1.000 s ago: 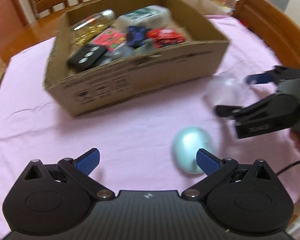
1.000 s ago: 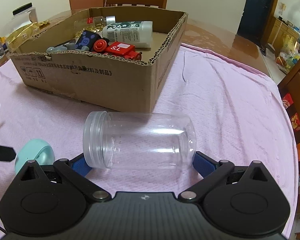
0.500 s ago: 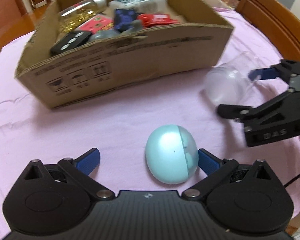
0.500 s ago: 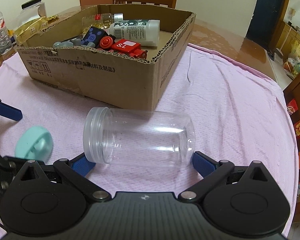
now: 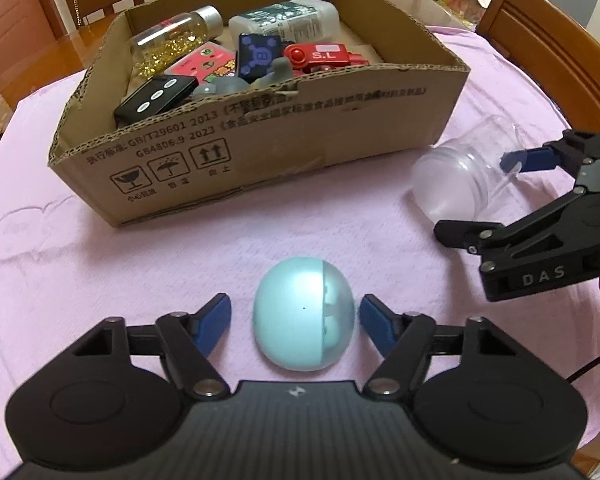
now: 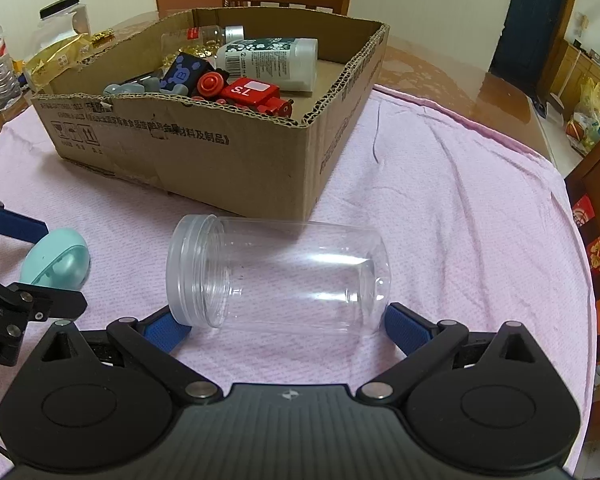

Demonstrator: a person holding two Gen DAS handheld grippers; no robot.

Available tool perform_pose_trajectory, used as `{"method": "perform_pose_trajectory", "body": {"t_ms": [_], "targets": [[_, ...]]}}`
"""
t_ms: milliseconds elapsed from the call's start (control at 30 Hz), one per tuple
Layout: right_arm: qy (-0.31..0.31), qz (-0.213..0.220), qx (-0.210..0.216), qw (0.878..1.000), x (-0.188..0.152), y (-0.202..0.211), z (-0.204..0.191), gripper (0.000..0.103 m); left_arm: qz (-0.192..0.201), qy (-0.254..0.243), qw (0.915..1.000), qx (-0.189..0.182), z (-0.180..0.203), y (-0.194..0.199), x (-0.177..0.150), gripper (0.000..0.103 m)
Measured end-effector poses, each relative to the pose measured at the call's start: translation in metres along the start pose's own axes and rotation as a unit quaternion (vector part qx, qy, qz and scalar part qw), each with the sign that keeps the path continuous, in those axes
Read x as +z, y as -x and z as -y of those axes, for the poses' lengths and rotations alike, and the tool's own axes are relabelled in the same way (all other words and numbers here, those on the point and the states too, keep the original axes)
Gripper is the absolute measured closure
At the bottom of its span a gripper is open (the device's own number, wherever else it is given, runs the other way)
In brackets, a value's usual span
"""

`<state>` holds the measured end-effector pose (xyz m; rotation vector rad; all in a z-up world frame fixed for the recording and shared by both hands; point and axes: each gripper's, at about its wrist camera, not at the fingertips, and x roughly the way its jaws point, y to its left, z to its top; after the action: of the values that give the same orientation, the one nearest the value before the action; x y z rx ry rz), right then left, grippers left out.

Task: Organize rigid objects
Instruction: 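Grasp the mint-green case with left gripper while right gripper closes on the clear jar, then drop the mint case into the box with left tool while right tool drops the jar in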

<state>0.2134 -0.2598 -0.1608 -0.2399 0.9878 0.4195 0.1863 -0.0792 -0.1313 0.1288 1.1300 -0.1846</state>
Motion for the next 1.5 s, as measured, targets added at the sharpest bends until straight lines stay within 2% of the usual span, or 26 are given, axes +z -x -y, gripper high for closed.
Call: {"method": "perform_pose_trajectory", "body": {"t_ms": [133, 400, 567, 767, 1167, 1500], "targets": [[-0.005, -0.008, -0.001, 1.000, 0.002, 0.001, -0.003, 0.000, -0.002, 0.003, 1.0000, 0.002, 0.001, -0.001, 0.000, 0.039], [-0.014, 0.004, -0.013, 1.000, 0.011, 0.012, -0.011, 0.000, 0.000, -0.005, 1.0000, -0.003, 0.003, 0.001, 0.002, 0.044], [-0.028, 0.000, -0.024, 0.999, 0.017, 0.011, -0.013, 0.007, -0.004, -0.016, 0.9998, -0.007, 0.001, 0.001, 0.005, 0.048], [-0.024, 0.000, -0.035, 0.999, 0.022, 0.009, -0.016, 0.009, -0.009, -0.023, 0.9996, -0.010, 0.001, 0.001, 0.005, 0.051], [-0.017, -0.010, -0.026, 0.999, 0.028, 0.017, -0.021, 0.009, -0.017, -0.041, 0.9985, -0.034, -0.008, 0.004, 0.009, 0.052], [0.006, -0.022, 0.000, 1.000, 0.034, 0.039, -0.022, 0.010, -0.016, -0.071, 0.9964, -0.042, -0.022, 0.027, 0.016, 0.052]]}}
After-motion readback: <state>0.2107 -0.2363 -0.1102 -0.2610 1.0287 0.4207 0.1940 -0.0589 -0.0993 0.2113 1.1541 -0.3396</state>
